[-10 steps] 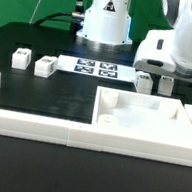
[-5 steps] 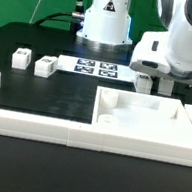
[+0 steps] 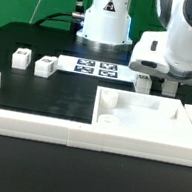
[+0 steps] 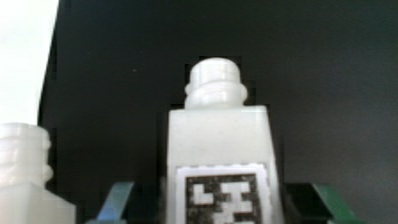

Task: Assemble one leg

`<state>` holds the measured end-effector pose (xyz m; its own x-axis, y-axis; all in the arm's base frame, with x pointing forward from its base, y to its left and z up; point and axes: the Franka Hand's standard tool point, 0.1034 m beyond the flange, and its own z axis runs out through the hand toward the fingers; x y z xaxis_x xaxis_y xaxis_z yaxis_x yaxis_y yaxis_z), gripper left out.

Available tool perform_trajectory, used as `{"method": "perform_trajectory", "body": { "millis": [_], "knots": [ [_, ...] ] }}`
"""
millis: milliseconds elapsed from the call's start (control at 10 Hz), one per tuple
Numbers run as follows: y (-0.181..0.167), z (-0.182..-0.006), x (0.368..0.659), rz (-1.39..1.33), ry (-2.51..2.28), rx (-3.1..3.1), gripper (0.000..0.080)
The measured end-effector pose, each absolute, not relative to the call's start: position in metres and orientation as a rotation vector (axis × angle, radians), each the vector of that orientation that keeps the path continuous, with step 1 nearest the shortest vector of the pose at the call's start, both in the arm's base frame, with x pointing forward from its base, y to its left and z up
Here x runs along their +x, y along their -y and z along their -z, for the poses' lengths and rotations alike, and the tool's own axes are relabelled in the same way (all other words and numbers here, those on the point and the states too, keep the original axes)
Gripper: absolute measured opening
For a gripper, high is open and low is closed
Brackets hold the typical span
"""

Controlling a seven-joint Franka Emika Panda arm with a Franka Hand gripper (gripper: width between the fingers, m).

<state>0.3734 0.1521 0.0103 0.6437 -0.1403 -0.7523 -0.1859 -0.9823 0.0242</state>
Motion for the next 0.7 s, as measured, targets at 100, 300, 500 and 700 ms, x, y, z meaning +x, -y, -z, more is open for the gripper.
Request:
{"method": "perform_trajectory", "body": {
  "millis": [100,300,500,700],
  "knots": [
    [-0.152,-0.01,0.373,-1.273,-0.278,-2.798,0.0288],
    [-0.152,-0.01,0.373,-1.273,-0.278,-2.798,0.0288],
    [-0.151,-0.013,0.374,-1.281,-0.276,-2.793,0.0288],
    [-0.142,-0.046,0.382,-1.305,-0.282,-2.78,0.0288]
  ]
}}
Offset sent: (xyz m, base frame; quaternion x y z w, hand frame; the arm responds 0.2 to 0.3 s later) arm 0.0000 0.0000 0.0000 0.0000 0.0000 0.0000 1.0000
